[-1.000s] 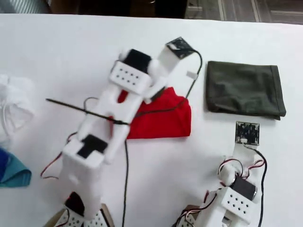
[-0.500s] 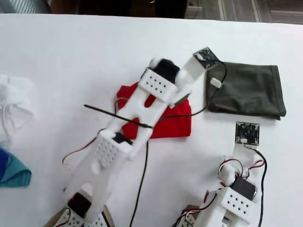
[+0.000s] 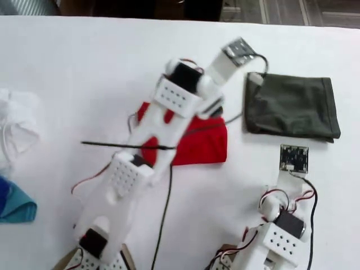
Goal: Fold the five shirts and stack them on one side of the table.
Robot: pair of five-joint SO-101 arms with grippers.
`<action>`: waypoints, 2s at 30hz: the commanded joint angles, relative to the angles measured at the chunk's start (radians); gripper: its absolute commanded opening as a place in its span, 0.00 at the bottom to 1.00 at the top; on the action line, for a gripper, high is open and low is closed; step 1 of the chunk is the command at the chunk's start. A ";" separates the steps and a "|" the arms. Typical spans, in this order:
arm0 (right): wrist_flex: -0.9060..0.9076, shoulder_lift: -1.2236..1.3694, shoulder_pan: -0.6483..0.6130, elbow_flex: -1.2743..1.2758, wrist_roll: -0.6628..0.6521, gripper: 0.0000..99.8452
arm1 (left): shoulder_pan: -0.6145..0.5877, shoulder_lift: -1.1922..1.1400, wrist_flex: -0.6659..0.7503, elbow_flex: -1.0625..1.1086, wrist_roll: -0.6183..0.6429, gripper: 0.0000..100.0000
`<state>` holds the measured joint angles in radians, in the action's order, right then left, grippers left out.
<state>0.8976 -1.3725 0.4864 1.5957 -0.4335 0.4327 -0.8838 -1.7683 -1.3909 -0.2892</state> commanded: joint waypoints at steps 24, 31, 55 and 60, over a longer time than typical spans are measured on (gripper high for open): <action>0.139 0.381 -0.519 -0.647 0.025 0.02 | -1.105 1.200 0.385 1.699 -0.269 0.03; 0.254 0.970 -0.788 -1.126 0.161 0.02 | -1.252 1.574 0.763 2.370 -0.206 0.03; 0.872 2.111 -0.961 -2.457 0.158 0.02 | -1.252 1.691 1.082 2.764 -0.199 0.03; 0.872 2.058 -0.920 -2.391 0.158 0.02 | -1.252 1.691 1.082 2.764 -0.199 0.03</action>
<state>1.7446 0.7419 -0.4603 -0.7994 -0.2785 -0.8117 0.7887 -0.7020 1.3755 -0.5025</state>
